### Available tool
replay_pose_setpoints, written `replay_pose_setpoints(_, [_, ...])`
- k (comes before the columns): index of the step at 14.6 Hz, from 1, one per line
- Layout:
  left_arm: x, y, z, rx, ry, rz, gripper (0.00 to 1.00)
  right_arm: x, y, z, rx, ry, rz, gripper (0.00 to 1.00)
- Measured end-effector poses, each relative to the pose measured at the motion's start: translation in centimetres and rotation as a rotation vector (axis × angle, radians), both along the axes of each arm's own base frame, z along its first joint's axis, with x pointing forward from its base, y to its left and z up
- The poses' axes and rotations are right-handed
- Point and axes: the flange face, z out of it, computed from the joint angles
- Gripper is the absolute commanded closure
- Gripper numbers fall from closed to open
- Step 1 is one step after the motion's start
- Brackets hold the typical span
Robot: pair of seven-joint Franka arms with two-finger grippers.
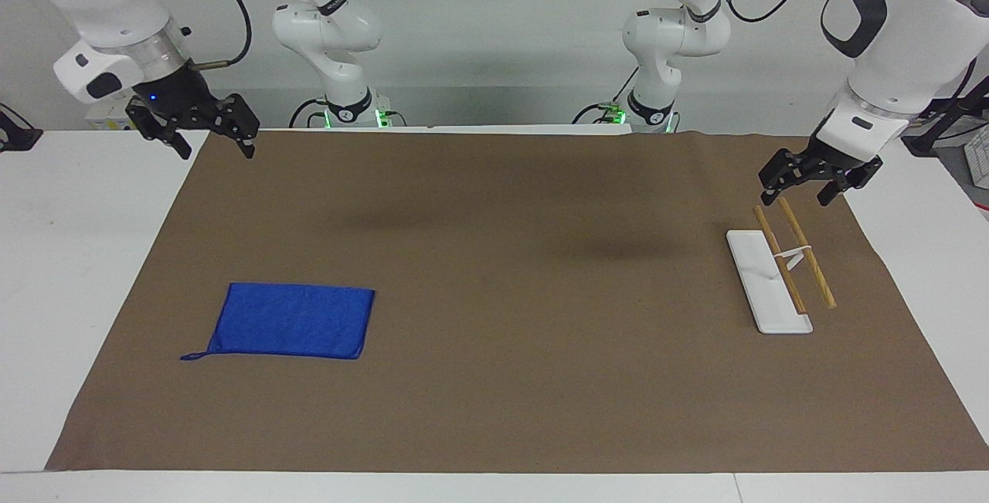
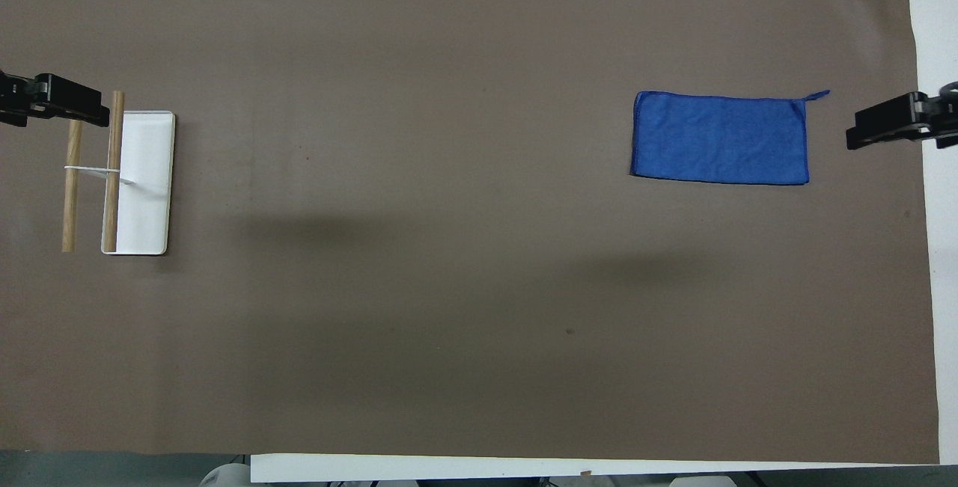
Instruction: Right arm passes towel to left arm to hang
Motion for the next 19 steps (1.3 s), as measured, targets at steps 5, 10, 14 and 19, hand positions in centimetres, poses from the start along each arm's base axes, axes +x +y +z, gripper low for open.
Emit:
replay_pose_setpoints(5, [0.0, 0.0, 0.0, 0.0, 0.0, 0.0, 0.01, 8.3, 0.4, -14.3, -0.035, -0.006, 0.027, 0.0])
replay_pose_setpoints(10, [0.0, 0.0, 0.0, 0.0, 0.0, 0.0, 0.01, 11.8, 1.3, -25.1, -0.037, -0.002, 0.047, 0.0])
replay_pose_setpoints(14, [0.0, 0.0, 0.0, 0.0, 0.001, 0.0, 0.01, 11.3, 0.0, -28.8, -0.036, -0.011, 0.024, 0.0])
replay_pose_setpoints(19, [0.0, 0.0, -0.1, 0.0, 0.001, 0.0, 0.01, 10.3, 0.4, -31.1, -0.033, -0.004, 0.024, 0.09])
